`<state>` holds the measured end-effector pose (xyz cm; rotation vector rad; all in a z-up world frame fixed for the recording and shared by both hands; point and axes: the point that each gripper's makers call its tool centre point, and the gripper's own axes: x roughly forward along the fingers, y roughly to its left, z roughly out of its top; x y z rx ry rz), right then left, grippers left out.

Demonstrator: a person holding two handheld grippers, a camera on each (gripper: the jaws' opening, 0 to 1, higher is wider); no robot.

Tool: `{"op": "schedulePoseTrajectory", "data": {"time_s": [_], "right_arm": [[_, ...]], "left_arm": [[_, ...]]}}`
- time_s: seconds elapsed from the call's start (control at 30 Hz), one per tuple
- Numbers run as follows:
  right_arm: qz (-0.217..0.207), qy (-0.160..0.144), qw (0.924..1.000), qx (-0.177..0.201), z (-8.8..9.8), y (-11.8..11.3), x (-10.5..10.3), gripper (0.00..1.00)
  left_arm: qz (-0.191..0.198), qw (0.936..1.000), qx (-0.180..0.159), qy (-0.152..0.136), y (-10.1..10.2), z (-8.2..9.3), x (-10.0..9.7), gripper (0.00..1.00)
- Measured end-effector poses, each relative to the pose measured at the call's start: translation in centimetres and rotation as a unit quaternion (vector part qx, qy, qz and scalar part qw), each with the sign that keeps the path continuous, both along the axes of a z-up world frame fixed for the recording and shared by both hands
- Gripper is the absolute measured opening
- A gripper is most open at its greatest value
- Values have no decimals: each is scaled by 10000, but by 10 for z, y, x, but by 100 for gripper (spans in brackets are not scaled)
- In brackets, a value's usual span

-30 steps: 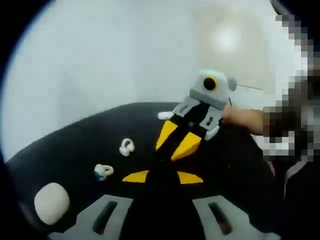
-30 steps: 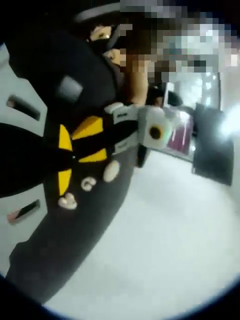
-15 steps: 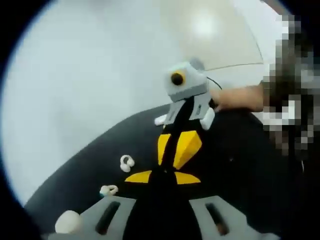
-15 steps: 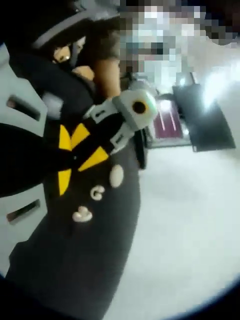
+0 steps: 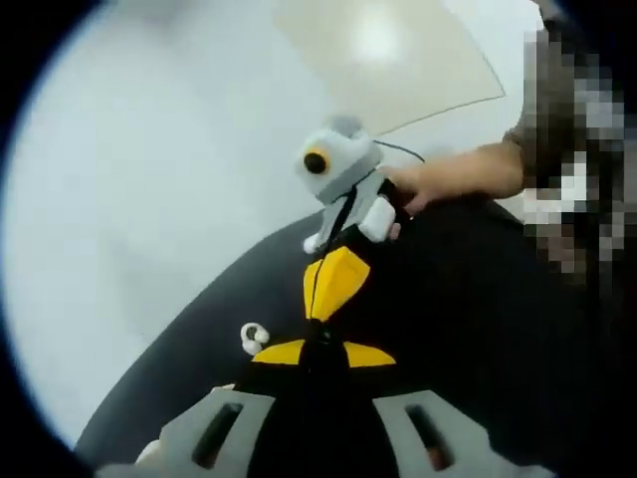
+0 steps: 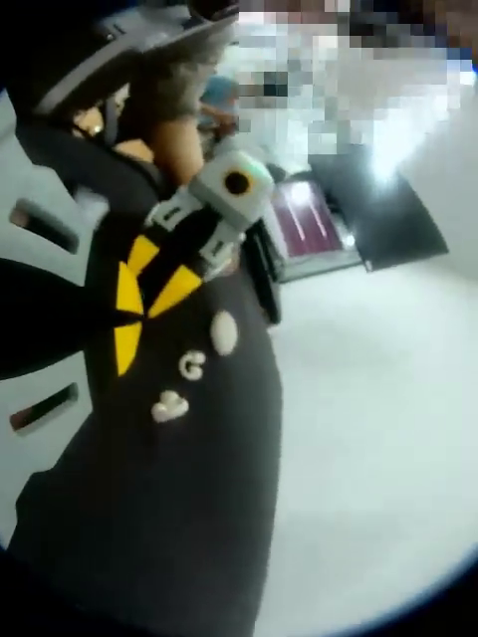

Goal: Pick up three earphones and place each one into its charging case using tactile feedback, ensure that each earphone is properly inserted and securely positioned inside the case.

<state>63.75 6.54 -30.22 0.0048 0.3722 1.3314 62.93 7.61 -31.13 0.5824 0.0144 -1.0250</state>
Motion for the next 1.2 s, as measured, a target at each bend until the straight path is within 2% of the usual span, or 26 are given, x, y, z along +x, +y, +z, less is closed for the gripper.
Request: {"op": "schedulePoseTrajectory", "data": {"time_s": [0.07,0.13,0.27,0.3,0.37,0.53,0.57,0.63,0.73,0.87,0.97,1.2], "right_arm": [[-7,-130,9999,-41,0,1,1,8],[172,-522,9985,41,6,5,-4,12],[555,-527,9971,25,5,11,-20,17],[685,-589,9959,-79,2,11,-24,17],[684,-858,9939,-100,2,14,-24,18],[495,-872,9942,-387,-9,12,-12,15],[475,-804,9952,-290,-6,12,-12,15],[448,-879,9948,-242,-3,13,-12,15],[470,-945,9941,-249,-4,14,-15,12],[436,-867,9950,-253,-3,13,-14,11],[136,-843,9960,-250,-1,6,-3,9],[-162,-916,9955,-192,7,-7,6,9]], "left_arm": [[-5,10000,13,-19,0,0,0,10],[-5,10000,7,-14,0,0,0,10],[-14,10000,43,-62,0,1,-1,10],[-14,10000,45,-68,0,1,-1,10],[-22,9999,68,-93,0,1,-2,10],[-86,9997,139,-205,-1,1,-3,10],[-61,9997,136,-173,0,1,-2,10],[-91,9997,137,-190,-1,2,-2,10],[-79,9997,135,-165,1,1,-2,10],[-78,9998,129,-163,1,1,-2,10],[-66,9998,108,-141,1,2,-2,10],[78,9999,66,-76,7,2,3,10]]}}
